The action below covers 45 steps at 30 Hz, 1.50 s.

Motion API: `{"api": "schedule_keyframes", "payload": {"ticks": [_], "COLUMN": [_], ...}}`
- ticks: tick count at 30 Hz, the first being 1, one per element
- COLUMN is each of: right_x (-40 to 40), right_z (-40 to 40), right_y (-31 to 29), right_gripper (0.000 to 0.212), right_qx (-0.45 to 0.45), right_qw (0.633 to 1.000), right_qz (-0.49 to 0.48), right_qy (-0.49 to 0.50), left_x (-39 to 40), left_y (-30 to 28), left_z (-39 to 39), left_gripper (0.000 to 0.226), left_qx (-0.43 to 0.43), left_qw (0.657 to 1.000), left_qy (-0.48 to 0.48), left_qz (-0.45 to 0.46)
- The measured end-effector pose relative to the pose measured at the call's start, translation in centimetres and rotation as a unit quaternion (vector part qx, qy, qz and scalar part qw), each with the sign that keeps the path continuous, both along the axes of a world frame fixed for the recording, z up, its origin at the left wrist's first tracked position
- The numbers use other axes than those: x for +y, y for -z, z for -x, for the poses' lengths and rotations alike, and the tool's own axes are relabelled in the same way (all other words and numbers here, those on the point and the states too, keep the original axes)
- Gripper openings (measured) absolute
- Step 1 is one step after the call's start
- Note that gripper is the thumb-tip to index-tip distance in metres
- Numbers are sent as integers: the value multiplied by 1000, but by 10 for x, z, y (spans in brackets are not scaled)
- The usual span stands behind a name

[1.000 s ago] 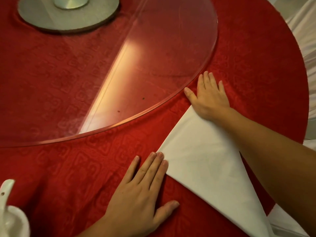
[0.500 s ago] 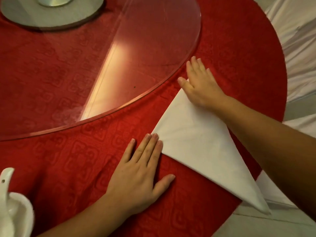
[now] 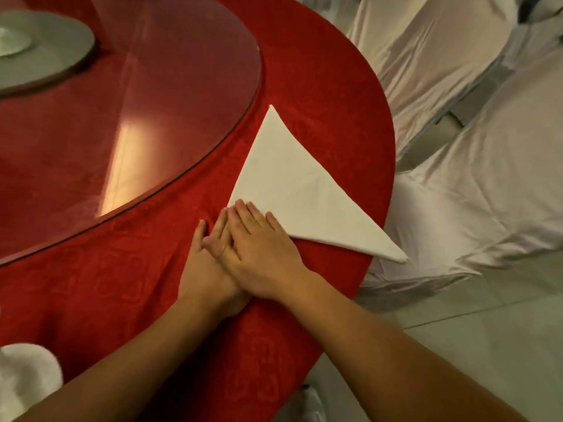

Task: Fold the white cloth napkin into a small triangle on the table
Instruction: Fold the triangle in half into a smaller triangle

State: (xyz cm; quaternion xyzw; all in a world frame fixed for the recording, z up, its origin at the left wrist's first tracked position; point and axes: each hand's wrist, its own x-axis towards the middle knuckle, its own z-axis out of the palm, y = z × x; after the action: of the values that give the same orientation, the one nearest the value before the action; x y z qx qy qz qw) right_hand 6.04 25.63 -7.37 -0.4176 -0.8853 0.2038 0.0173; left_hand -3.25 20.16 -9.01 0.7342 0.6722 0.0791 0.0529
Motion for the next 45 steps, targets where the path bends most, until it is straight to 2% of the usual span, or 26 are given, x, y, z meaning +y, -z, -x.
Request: {"api": "schedule_keyframes", "payload": {"ticks": [6,10,12,19,27,35,36,37,38,39,41,42,43,45], "right_x": [-6,-10,-13,-25,-26,-23,-22,-20,-18,-16,-12,-11,-9,-7], "right_z": [-15,-45,-61,-100,-107,-117,-119,-123,-128,-133,-142,-145,-148,-150], "right_y": [14,21,23,28,31,41,41,42,42,42,40,40,41,40], "right_gripper": [83,92,94,97,99,96,94,92,87,79,49,32,21,14], "right_qx": [25,-6,-16,-59,5,197,236,284,342,409,541,589,623,665], "right_qw": [998,994,989,948,916,870,848,810,753,677,509,449,417,394], "right_qz": [-4,-40,-57,-74,-32,36,65,106,152,198,273,290,296,286], "right_qy": [62,105,134,303,399,451,470,501,541,579,612,606,592,567], "left_x": [3,6,8,10,8,9,9,9,9,9,9,9,9,9], "left_y": [12,15,16,17,14,16,16,15,15,15,15,15,15,15], "left_z": [6,2,0,1,2,2,2,1,1,0,0,0,0,0], "left_gripper": [80,81,82,72,66,66,66,66,66,66,66,66,66,66], "left_qx": [38,-4,3,21,26,26,27,27,27,27,27,27,27,27], "left_qw": [999,998,997,997,997,997,997,997,996,996,996,996,996,996], "left_qy": [-13,-64,-74,-77,-74,-73,-74,-76,-76,-77,-78,-78,-78,-78], "left_qz": [25,11,4,10,20,18,19,20,21,21,22,21,21,19]}}
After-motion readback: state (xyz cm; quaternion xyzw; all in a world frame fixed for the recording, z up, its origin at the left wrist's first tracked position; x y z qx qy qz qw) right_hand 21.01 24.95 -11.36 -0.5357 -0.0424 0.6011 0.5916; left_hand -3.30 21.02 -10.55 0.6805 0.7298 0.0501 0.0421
